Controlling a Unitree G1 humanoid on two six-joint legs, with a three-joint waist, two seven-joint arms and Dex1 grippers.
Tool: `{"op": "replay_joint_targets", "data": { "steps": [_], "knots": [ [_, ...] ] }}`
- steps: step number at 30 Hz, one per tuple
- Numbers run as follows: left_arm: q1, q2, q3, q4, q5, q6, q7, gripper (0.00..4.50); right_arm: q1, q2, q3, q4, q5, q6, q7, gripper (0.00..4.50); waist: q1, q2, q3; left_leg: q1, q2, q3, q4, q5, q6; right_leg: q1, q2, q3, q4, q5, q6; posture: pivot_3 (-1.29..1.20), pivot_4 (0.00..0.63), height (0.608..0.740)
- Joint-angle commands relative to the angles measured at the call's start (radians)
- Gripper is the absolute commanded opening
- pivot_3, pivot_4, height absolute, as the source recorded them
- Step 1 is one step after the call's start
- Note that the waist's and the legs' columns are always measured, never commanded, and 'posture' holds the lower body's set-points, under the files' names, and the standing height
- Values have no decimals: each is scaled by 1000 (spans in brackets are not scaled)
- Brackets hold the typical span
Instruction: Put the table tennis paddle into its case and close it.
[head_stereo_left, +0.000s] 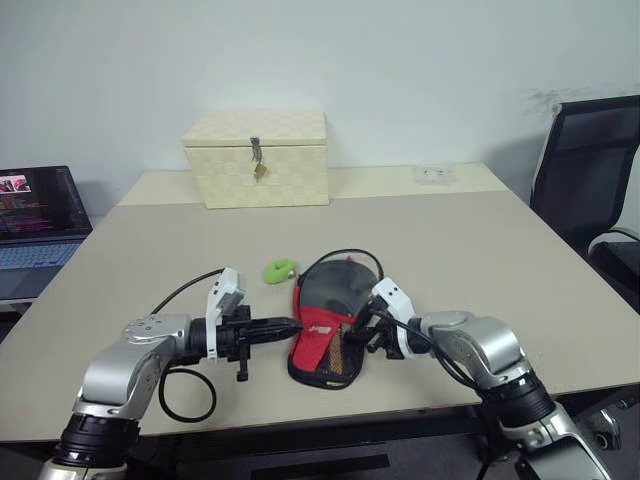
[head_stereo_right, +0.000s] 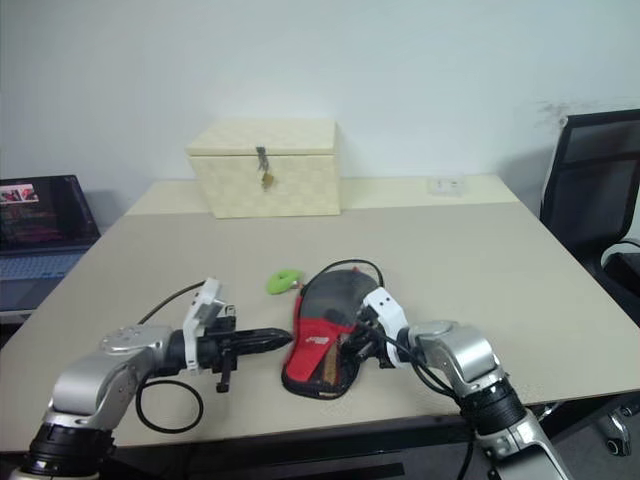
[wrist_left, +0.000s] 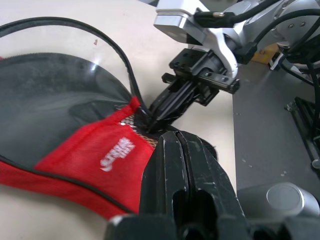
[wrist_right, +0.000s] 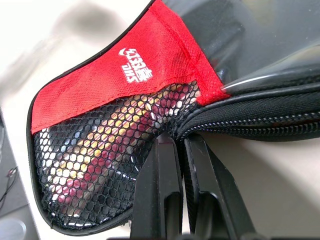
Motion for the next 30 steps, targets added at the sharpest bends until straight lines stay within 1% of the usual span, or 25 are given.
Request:
{"op": "replay_joint_targets", "data": {
  "steps": [1,9,18,23,27,30],
  "knots": [
    [-6,17,1,-38,-27,0,-13,0,19,-29,-7,-105,57,37,31,22,1,0,0,0,0,0,0,0,0,0,0,0,0,0,0,0,150,740],
    [-10,15,-10,-32,-21,-3,-19,0,41,-111,-12,-158,92,61,54,22,2,0,0,0,-1,0,0,0,0,0,0,0,0,-1,1,0,150,740],
    [0,17,-10,-39,-19,-4,-14,0,-17,-191,-1,-88,70,3,103,22,4,0,0,0,-1,1,0,0,0,0,0,0,-1,-1,1,0,150,740],
    [0,15,-10,-38,-17,-5,-9,0,-40,-199,9,-65,68,-12,117,22,4,0,0,0,-1,0,0,0,0,0,0,0,-1,-1,1,0,150,740],
    [4,14,-7,-39,-16,-7,-4,0,-28,-176,3,-86,86,17,98,22,4,0,0,0,-1,1,0,0,0,0,0,0,-1,-1,1,0,150,740],
    [7,13,-7,-37,-13,-11,1,0,-8,-163,-18,-106,93,44,66,781,4,0,0,0,0,0,0,0,0,0,0,0,0,-1,1,0,150,740]
  ]
}}
